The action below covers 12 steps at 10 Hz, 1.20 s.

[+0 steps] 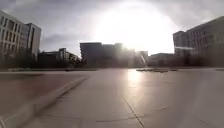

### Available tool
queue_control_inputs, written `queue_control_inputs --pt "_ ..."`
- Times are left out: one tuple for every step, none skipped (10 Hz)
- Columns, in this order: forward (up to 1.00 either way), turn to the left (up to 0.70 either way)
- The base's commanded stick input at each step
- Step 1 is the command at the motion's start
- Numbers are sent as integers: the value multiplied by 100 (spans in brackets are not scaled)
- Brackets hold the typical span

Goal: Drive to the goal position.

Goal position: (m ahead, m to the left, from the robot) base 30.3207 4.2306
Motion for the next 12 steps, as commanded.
queue_control_inputs --pt "70 0" --pt "70 0" --pt "70 0" --pt "70 0" --pt "70 0" --pt "70 0" --pt "70 0" --pt "70 0" --pt "70 0" --pt "70 0" --pt "70 0" --pt "70 0"
